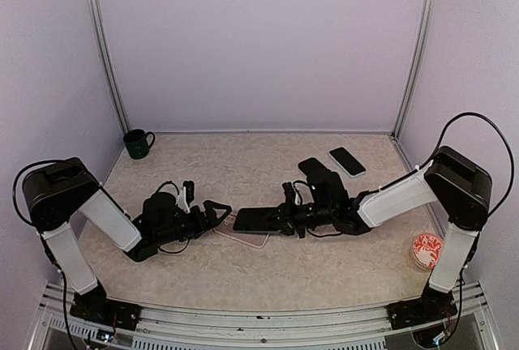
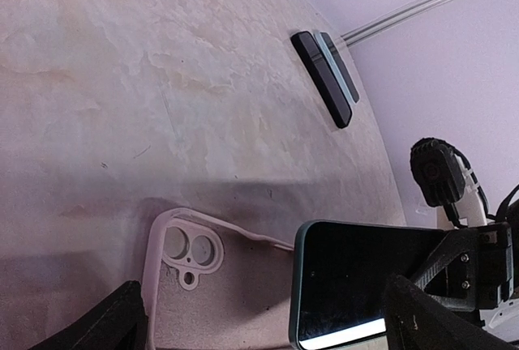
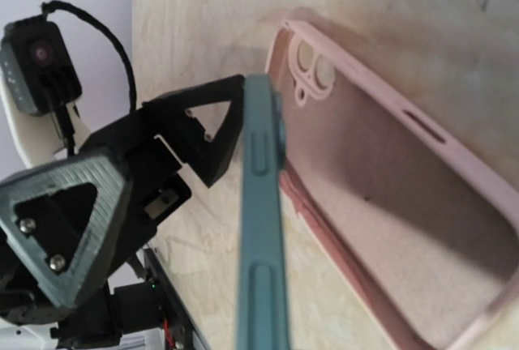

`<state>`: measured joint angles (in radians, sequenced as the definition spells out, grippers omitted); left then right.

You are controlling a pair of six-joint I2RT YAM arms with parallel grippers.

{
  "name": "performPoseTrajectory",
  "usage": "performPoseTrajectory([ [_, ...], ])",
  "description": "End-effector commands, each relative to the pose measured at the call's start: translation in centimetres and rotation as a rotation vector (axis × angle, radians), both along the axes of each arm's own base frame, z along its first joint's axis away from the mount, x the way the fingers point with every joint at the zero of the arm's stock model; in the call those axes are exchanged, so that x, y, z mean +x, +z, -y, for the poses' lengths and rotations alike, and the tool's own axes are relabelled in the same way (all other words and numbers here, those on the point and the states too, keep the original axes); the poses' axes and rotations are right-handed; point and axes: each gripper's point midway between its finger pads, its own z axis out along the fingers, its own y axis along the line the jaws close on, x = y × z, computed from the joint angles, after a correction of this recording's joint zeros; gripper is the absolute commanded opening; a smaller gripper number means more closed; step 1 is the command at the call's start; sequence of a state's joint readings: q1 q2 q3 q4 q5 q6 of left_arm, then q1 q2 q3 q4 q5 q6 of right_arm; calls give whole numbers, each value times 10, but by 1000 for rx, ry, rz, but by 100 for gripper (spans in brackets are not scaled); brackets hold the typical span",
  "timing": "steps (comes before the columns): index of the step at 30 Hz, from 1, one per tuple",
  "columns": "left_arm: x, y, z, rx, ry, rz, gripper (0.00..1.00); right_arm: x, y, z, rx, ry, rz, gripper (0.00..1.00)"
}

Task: Put the phone into the phone case
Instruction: Install the phone at the top left corner of the phone case.

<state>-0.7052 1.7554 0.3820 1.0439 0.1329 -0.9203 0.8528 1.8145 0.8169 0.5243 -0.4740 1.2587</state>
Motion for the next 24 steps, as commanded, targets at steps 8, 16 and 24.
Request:
performPoseTrajectory([
  [8,8,-13,2,42,25,-37,99,6,13,-17,68,9,-3,0],
  [16,-1,-14,10,28,-8,-47,99,6,8,-21,73,16,-21,0],
  [24,-9,-14,21,13,-43,-44,99,8,0,-24,72,22,-30,0],
])
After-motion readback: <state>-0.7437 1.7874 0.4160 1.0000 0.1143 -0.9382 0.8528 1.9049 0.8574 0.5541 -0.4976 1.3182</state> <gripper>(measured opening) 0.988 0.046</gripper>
